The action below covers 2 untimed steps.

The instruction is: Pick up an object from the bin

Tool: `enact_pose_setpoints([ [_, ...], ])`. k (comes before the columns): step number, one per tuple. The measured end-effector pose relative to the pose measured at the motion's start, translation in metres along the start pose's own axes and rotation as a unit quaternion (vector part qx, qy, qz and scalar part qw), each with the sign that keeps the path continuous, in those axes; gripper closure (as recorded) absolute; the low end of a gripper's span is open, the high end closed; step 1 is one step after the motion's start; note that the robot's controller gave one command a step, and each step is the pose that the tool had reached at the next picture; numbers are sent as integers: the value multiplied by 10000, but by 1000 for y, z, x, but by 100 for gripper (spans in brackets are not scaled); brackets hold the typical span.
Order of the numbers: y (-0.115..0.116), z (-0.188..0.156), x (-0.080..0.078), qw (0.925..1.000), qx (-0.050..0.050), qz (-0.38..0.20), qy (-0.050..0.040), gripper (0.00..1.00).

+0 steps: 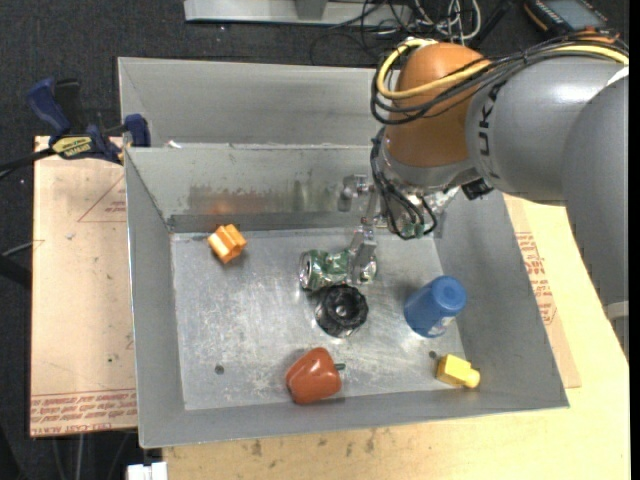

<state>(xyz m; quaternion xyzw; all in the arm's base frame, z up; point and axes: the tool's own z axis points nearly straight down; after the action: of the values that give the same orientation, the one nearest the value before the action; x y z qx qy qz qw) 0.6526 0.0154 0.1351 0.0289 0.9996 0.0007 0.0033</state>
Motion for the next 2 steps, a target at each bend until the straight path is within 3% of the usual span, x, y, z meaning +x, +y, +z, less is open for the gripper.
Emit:
enact_pose_setpoints([
  [1,-10,52,-6,9998,-29,178,-90,100],
  [2,-10,52,-6,9998,-29,179,-90,100],
])
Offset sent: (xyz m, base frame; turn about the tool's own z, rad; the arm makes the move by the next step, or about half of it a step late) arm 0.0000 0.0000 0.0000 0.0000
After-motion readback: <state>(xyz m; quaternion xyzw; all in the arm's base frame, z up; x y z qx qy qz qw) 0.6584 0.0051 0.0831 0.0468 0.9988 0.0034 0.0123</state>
